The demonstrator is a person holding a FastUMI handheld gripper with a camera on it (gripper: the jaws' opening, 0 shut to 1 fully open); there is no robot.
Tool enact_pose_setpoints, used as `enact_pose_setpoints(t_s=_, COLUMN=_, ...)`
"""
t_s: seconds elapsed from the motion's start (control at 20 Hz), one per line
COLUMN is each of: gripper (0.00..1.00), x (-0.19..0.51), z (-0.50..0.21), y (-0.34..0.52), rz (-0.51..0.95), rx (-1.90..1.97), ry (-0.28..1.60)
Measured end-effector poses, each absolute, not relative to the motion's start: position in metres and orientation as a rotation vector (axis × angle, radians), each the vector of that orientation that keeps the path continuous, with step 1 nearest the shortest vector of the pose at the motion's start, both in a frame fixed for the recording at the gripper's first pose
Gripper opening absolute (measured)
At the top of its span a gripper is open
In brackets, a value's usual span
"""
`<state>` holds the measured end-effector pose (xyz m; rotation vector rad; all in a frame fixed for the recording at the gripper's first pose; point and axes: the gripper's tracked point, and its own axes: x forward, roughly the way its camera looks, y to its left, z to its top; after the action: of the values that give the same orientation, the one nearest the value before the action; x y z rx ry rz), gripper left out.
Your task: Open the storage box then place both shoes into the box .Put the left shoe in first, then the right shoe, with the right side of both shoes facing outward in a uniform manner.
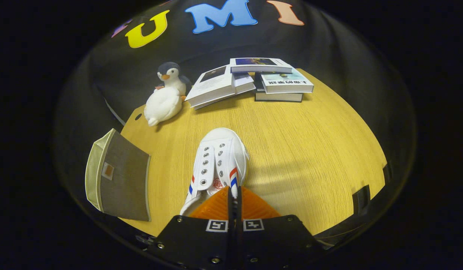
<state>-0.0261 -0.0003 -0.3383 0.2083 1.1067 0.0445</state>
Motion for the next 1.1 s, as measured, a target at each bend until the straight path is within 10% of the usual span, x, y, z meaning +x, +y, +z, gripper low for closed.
enact_pose_setpoints(t_s=1.1, gripper=0.00, x=-0.010, z=-0.219, y=0.174, rz=0.314, rx=0.381, ry=0.971)
